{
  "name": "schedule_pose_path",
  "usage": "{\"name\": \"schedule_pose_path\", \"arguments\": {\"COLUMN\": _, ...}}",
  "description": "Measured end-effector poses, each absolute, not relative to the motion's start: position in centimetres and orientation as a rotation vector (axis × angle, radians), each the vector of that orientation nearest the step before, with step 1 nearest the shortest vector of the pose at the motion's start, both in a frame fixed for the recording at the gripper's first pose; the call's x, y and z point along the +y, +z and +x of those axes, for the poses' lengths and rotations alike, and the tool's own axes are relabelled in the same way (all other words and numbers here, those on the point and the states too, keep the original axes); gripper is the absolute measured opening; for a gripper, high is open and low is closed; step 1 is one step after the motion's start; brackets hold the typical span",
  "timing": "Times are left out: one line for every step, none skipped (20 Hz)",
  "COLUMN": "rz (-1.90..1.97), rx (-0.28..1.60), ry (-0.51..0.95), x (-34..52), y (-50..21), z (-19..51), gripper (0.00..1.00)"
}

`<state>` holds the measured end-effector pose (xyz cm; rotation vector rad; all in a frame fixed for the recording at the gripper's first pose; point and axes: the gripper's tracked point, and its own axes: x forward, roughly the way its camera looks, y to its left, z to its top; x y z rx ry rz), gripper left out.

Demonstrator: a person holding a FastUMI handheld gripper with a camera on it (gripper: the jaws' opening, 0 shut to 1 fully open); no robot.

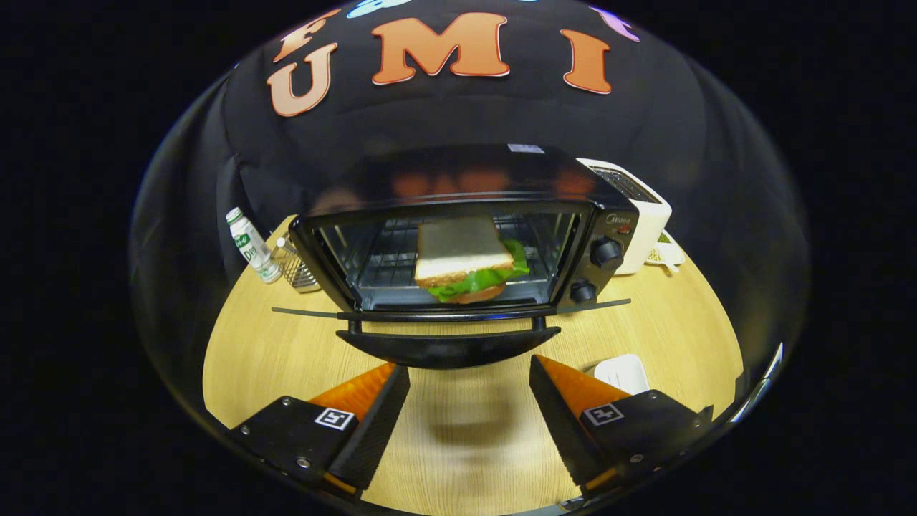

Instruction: Open the toaster oven, put the food inside, and close the toaster oven door.

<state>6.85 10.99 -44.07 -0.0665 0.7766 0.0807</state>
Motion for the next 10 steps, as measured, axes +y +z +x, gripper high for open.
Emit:
{"name": "schedule_pose_path", "arguments": {"rz": -0.069, "rx": 0.766, "ry": 0.08, "x": 11.0, "y": -43.9, "z": 7.4, "gripper": 1.0}}
{"name": "schedule_pose_path", "arguments": {"rz": -0.07, "rx": 0.757, "ry": 0.08, "x": 11.1, "y": -43.6, "z": 8.0, "gripper": 1.0}}
{"name": "schedule_pose_path", "arguments": {"rz": -0.064, "rx": 0.745, "ry": 0.081, "x": 11.2, "y": -43.3, "z": 8.6, "gripper": 1.0}}
{"name": "schedule_pose_path", "arguments": {"rz": -0.059, "rx": 0.737, "ry": 0.081, "x": 11.3, "y": -42.9, "z": 9.2, "gripper": 1.0}}
{"name": "schedule_pose_path", "arguments": {"rz": -0.055, "rx": 0.724, "ry": 0.08, "x": 11.2, "y": -42.6, "z": 9.9, "gripper": 1.0}}
{"name": "schedule_pose_path", "arguments": {"rz": -0.056, "rx": 0.714, "ry": 0.08, "x": 11.3, "y": -42.3, "z": 10.5, "gripper": 1.0}}
{"name": "schedule_pose_path", "arguments": {"rz": -0.056, "rx": 0.698, "ry": 0.08, "x": 11.4, "y": -41.9, "z": 11.3, "gripper": 1.0}}
{"name": "schedule_pose_path", "arguments": {"rz": -0.055, "rx": 0.685, "ry": 0.079, "x": 11.4, "y": -41.6, "z": 12.0, "gripper": 1.0}}
{"name": "schedule_pose_path", "arguments": {"rz": -0.052, "rx": 0.675, "ry": 0.079, "x": 11.5, "y": -41.3, "z": 12.7, "gripper": 1.0}}
{"name": "schedule_pose_path", "arguments": {"rz": -0.044, "rx": 0.668, "ry": 0.078, "x": 11.5, "y": -41.2, "z": 12.9, "gripper": 1.0}}
